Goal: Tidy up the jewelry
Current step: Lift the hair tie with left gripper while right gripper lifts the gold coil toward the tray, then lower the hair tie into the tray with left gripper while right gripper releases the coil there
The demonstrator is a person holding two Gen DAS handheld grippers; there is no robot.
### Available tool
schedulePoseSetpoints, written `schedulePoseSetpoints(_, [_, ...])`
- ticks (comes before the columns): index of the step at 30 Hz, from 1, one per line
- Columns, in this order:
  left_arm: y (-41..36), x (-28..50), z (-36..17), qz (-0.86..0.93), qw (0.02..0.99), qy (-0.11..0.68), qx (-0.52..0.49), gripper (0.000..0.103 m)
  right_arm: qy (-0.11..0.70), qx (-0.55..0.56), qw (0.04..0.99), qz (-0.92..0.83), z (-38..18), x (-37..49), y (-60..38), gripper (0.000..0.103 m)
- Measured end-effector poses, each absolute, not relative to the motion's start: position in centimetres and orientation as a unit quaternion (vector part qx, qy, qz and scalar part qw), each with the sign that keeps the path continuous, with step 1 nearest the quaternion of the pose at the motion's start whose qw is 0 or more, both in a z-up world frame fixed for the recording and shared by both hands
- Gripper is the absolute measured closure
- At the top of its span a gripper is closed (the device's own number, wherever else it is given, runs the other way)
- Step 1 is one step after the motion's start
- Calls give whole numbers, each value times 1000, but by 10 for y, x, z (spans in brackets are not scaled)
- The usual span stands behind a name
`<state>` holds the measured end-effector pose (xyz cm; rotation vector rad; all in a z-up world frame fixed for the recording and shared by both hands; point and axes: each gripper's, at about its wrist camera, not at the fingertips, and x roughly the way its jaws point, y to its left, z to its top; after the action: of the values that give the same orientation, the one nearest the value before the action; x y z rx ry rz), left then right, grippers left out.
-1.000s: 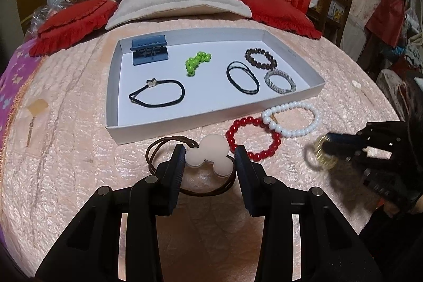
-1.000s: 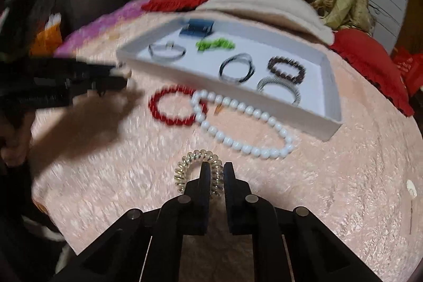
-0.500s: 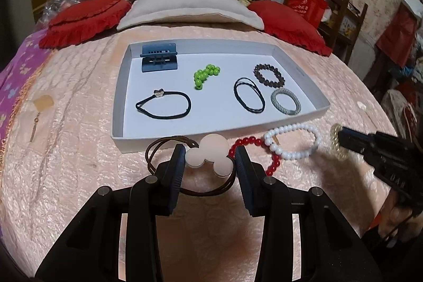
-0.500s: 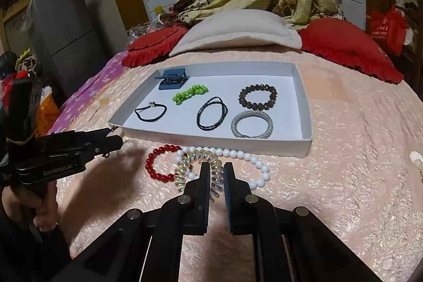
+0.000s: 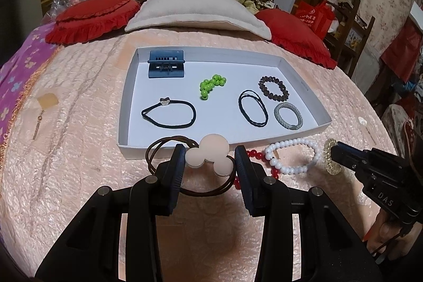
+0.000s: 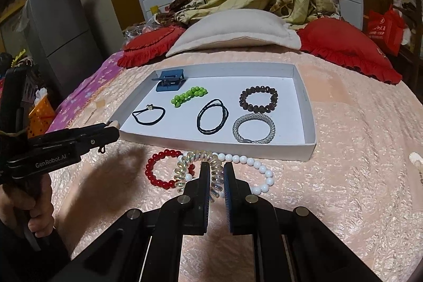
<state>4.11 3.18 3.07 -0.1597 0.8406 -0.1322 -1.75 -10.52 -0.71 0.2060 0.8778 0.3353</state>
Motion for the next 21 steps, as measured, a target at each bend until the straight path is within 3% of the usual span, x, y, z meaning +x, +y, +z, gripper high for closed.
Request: schedulePoseSetpoints(21, [22, 97, 47, -78, 917, 381, -90, 66, 409, 136, 891, 141, 28, 100, -127, 94])
